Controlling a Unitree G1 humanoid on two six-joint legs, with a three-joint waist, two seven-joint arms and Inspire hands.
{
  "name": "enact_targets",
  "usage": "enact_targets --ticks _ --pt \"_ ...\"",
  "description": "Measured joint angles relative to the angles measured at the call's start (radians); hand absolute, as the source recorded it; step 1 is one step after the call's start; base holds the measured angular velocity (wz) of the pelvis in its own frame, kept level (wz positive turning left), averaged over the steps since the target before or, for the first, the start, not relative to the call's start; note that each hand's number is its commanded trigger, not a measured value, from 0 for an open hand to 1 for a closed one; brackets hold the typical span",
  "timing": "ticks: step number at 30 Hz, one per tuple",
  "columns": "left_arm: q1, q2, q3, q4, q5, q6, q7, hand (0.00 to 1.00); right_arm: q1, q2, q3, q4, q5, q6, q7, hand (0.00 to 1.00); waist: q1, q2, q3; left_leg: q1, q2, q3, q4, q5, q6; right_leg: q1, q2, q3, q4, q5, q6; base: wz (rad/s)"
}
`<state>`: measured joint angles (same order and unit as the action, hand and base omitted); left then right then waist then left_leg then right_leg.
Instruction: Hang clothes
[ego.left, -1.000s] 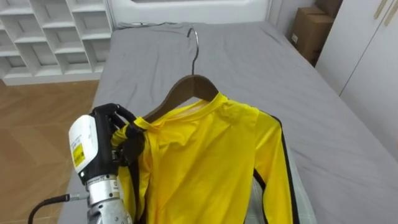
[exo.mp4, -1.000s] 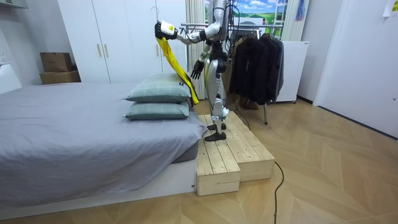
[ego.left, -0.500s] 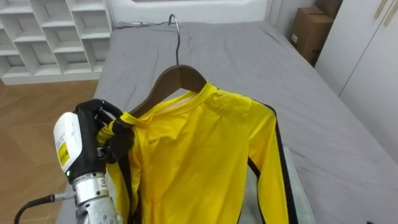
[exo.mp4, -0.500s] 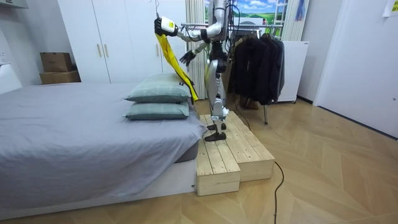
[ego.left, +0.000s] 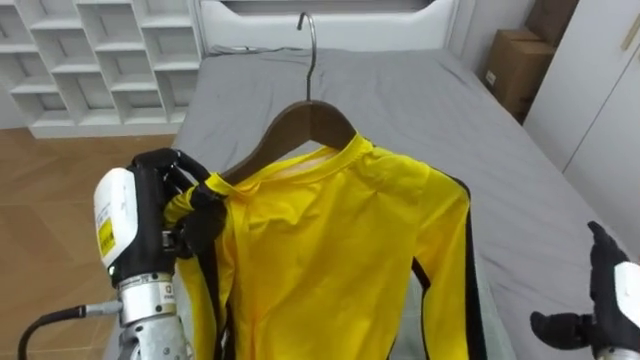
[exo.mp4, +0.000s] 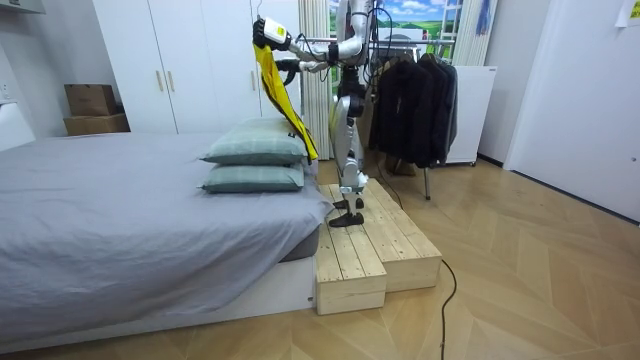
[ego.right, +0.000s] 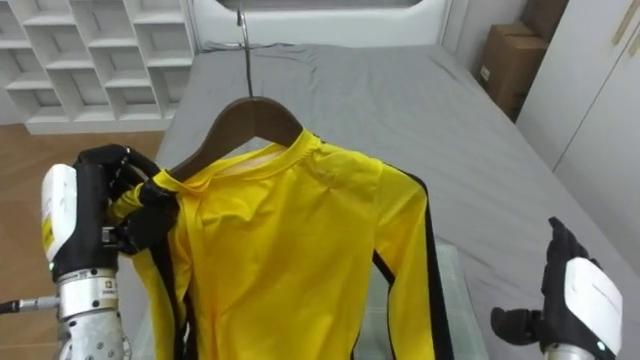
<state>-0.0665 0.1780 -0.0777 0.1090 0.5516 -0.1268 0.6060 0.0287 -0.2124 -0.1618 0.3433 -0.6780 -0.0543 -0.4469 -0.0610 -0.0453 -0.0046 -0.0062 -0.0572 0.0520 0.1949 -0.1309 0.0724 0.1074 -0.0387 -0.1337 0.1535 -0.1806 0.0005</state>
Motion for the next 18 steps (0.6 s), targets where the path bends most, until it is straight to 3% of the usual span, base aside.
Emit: enact_targets --ticks 4,9,14,18 --pt "0.000 -0.001 -0.007 -0.011 0.011 0.015 -0.013 1.00 0.003 0.001 0.044 -0.144 -0.049 0.000 -0.040 0.00 0.002 0.022 -0.0011 0.001 -0.001 0.002 -0.003 0.000 0.000 -0.001 0.001 0.003 0.001 0.000 0.000 -0.02" --pt "0.004 -0.013 -0.007 -0.018 0.011 0.018 -0.013 1.00 0.002 0.002 0.079 -0.212 -0.046 0.003 -0.044 0.00 0.012 0.026 -0.0003 0.004 -0.001 0.003 -0.010 0.000 -0.001 -0.004 0.004 0.010 0.001 0.000 0.000 -0.02" --pt "0.019 -0.032 -0.006 -0.045 0.011 0.025 -0.030 1.00 0.002 0.001 0.088 -0.299 -0.047 0.013 -0.024 0.00 0.016 0.020 0.0023 0.004 -0.001 0.011 -0.010 0.000 -0.001 -0.005 0.004 0.012 0.001 0.000 0.000 -0.02" --pt "0.019 -0.033 -0.006 -0.064 0.011 0.027 -0.031 1.00 0.001 0.000 0.101 -0.367 -0.048 0.013 -0.002 0.00 0.015 0.002 0.0111 0.002 -0.002 0.017 -0.014 0.000 -0.001 -0.009 0.004 0.019 0.001 0.000 0.000 -0.01"
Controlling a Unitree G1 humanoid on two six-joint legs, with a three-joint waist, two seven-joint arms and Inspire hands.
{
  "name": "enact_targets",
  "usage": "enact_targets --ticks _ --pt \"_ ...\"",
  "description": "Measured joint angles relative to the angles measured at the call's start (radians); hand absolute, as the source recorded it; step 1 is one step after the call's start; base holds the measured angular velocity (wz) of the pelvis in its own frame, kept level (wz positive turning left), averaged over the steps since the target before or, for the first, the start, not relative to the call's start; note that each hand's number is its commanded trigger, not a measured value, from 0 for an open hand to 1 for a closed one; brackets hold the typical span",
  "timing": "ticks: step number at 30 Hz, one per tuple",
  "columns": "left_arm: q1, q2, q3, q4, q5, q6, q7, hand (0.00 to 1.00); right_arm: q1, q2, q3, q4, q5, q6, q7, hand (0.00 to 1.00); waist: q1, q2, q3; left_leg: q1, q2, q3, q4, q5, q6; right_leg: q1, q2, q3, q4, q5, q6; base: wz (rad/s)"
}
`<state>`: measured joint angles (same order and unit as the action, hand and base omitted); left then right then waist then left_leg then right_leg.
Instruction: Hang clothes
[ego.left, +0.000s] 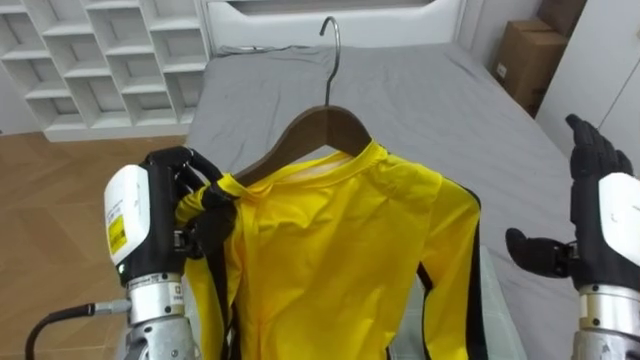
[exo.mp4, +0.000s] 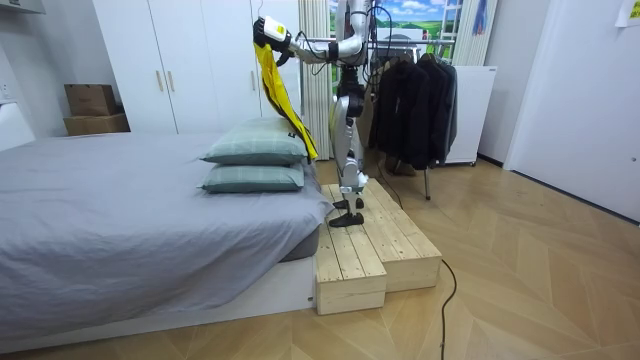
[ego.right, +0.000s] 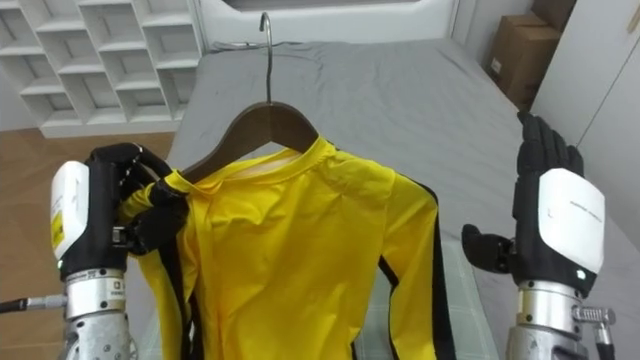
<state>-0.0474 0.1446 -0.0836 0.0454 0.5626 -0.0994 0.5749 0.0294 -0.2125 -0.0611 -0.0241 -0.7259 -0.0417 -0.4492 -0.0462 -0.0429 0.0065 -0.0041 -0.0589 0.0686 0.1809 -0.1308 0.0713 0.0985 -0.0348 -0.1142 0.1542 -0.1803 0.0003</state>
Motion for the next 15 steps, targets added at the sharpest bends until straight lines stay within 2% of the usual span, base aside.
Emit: enact_targets --ticks 3,11,15 --pt "0.000 0.001 0.000 -0.001 0.000 0.008 0.000 1.00 0.000 -0.001 0.001 -0.017 0.001 0.000 0.017 0.00 0.000 -0.009 -0.0009 0.000 0.000 0.000 -0.002 0.000 0.000 -0.001 -0.001 0.001 0.000 0.000 0.000 0.00" --pt "0.000 0.004 -0.002 -0.001 0.002 0.013 -0.004 1.00 -0.011 -0.001 0.046 -0.041 0.036 0.001 0.068 0.00 0.002 -0.009 -0.0014 -0.005 0.000 -0.004 0.000 0.000 0.000 -0.002 -0.001 -0.009 -0.001 0.000 0.000 0.01" --pt "0.000 0.007 -0.026 -0.003 0.028 0.037 -0.035 1.00 -0.048 -0.010 0.098 -0.042 0.055 0.020 0.152 0.00 0.009 -0.010 -0.0024 -0.006 0.007 -0.003 -0.001 0.000 -0.001 -0.005 -0.001 -0.009 0.000 0.000 0.000 0.00"
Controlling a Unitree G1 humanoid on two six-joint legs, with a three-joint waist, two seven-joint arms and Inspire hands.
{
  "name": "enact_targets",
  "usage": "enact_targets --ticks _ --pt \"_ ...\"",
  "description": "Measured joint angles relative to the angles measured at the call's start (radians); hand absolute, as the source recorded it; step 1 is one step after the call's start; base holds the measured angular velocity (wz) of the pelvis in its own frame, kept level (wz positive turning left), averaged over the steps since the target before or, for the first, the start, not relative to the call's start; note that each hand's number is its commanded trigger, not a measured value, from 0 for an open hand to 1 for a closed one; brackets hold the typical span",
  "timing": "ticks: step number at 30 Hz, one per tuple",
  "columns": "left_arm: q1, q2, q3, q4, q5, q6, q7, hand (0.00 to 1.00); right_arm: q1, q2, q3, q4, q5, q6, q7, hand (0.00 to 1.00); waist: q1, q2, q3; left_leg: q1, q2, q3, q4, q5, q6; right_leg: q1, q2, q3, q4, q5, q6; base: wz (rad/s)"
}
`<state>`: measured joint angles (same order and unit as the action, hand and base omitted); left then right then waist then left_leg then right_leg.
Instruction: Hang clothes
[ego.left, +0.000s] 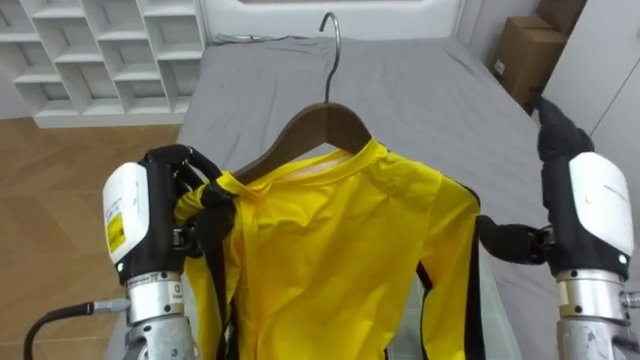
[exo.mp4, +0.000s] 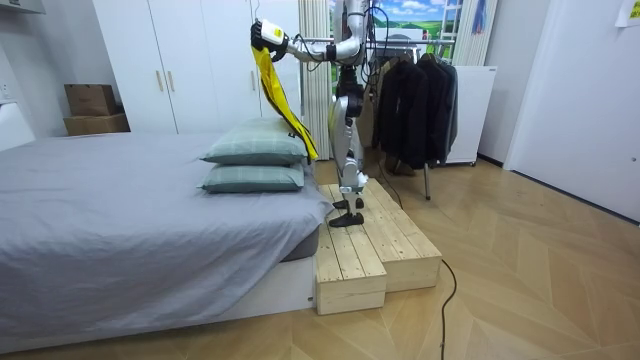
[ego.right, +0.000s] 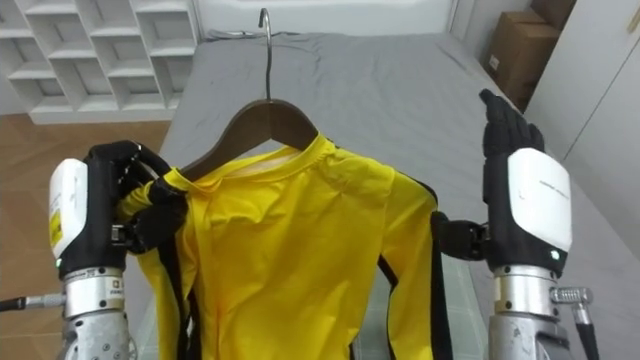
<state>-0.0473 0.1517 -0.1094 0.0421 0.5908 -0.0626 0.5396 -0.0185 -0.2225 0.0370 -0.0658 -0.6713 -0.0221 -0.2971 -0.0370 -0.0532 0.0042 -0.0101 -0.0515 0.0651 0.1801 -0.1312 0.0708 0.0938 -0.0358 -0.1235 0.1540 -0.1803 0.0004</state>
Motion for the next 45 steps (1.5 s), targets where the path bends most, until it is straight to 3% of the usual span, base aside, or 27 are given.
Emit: enact_targets --ticks 6,12,15,19,23,45 --pt "0.001 -0.001 -0.011 -0.017 0.056 0.014 -0.025 1.00 -0.005 -0.020 0.012 -0.055 0.049 0.012 0.140 0.00 0.022 -0.001 -0.0016 0.008 0.001 0.003 0.002 0.000 0.000 0.009 0.000 -0.001 0.000 0.000 0.000 0.00" --pt "-0.001 0.000 -0.009 -0.019 0.112 0.012 -0.033 1.00 -0.006 -0.042 0.013 -0.113 0.226 -0.002 0.236 0.00 0.033 -0.004 -0.0021 0.013 0.002 0.001 0.003 0.000 0.000 0.014 0.001 0.009 -0.001 0.000 0.000 -0.01" --pt "-0.001 0.000 -0.006 -0.019 0.118 0.007 -0.033 1.00 -0.009 -0.043 0.011 -0.112 0.310 -0.007 0.275 0.00 0.033 -0.011 -0.0004 0.017 0.002 -0.001 0.006 0.000 -0.001 0.020 0.001 0.008 -0.002 0.000 0.000 0.00" --pt "-0.001 0.000 0.000 -0.019 0.118 -0.005 -0.032 1.00 -0.011 -0.049 -0.002 -0.112 0.386 -0.008 0.325 0.00 0.032 -0.031 0.0078 0.013 0.001 -0.009 0.008 -0.001 -0.002 0.019 0.003 0.006 -0.002 0.000 0.000 0.02" --pt "0.001 0.001 0.000 -0.018 0.119 -0.006 -0.032 1.00 -0.012 -0.057 -0.032 -0.112 0.406 -0.008 0.345 0.00 0.030 -0.043 0.0060 0.004 0.000 -0.015 0.012 -0.001 -0.002 0.016 0.002 -0.006 -0.002 0.000 0.000 0.06" --pt "0.001 0.002 0.002 -0.018 0.120 -0.006 -0.034 1.00 -0.031 -0.060 -0.059 -0.105 0.436 -0.006 0.498 0.00 0.018 -0.043 0.0052 0.006 0.001 -0.017 0.011 -0.001 -0.002 0.017 0.002 -0.015 -0.004 0.000 0.000 0.00"
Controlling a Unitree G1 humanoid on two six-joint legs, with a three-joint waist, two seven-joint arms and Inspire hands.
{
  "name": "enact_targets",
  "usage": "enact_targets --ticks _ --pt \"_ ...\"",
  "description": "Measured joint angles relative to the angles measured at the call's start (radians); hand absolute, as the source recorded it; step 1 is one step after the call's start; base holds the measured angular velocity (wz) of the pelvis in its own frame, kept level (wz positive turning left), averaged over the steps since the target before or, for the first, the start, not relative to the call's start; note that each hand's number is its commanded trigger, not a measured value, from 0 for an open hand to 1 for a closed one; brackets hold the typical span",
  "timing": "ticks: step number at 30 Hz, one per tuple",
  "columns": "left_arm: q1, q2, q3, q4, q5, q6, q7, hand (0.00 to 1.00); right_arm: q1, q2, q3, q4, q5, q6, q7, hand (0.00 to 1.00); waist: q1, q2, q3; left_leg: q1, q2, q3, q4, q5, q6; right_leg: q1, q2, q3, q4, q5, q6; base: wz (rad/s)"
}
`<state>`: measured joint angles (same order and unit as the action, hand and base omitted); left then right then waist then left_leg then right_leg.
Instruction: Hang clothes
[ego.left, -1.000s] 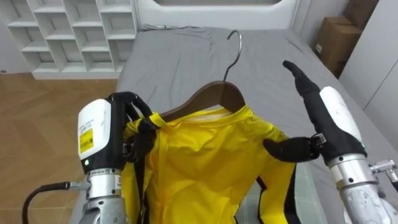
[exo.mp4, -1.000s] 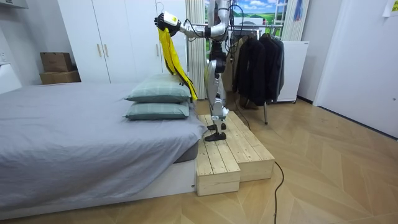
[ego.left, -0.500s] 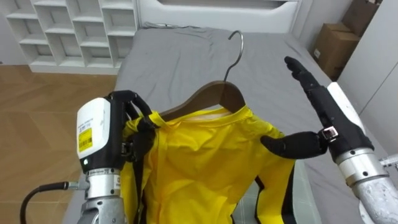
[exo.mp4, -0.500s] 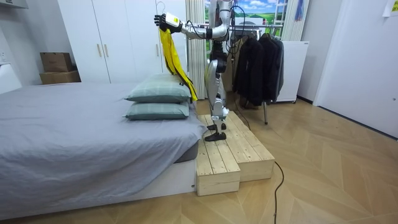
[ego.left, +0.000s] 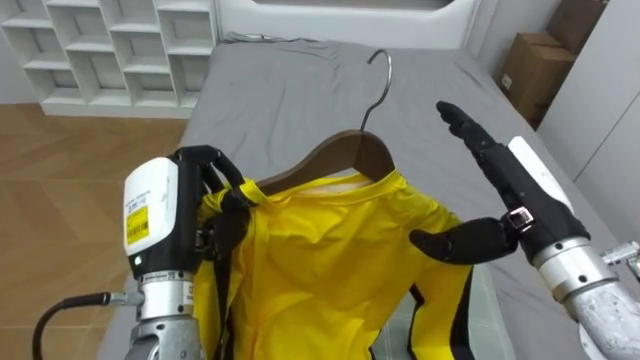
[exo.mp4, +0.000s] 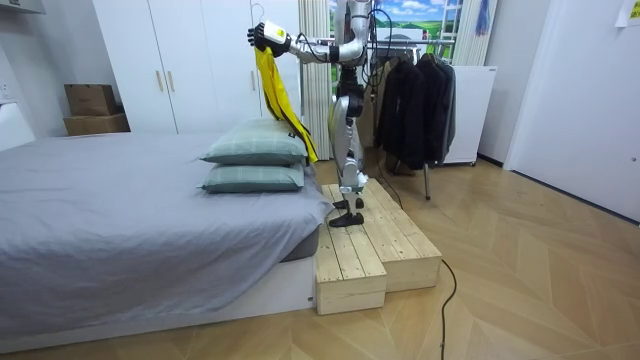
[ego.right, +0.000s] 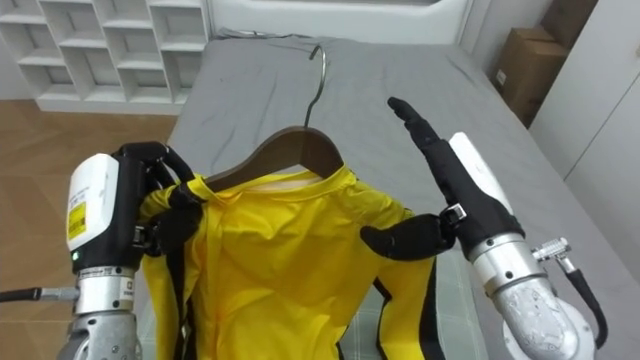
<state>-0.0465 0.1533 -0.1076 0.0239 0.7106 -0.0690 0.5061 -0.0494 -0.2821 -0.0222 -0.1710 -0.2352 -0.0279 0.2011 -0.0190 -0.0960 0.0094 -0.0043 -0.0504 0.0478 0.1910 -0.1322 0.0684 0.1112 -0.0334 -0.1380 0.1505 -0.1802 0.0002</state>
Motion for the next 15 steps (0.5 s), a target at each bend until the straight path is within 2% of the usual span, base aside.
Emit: enact_targets --ticks 8,15 --pt "-0.008 -0.001 0.013 -0.001 0.001 -0.001 -0.052 1.00 -0.004 -0.004 0.001 0.038 -0.008 0.001 0.065 0.00 0.002 0.001 0.0001 0.000 0.000 -0.003 0.002 0.000 0.000 0.001 0.000 -0.002 0.000 0.000 0.000 0.00" --pt "-0.011 0.002 0.015 -0.018 0.001 -0.004 -0.078 1.00 -0.007 -0.026 0.001 0.048 -0.010 0.002 0.092 0.00 0.004 0.001 0.0004 -0.001 0.000 -0.004 0.002 0.000 0.000 0.001 0.000 -0.002 0.000 0.000 0.000 0.00"
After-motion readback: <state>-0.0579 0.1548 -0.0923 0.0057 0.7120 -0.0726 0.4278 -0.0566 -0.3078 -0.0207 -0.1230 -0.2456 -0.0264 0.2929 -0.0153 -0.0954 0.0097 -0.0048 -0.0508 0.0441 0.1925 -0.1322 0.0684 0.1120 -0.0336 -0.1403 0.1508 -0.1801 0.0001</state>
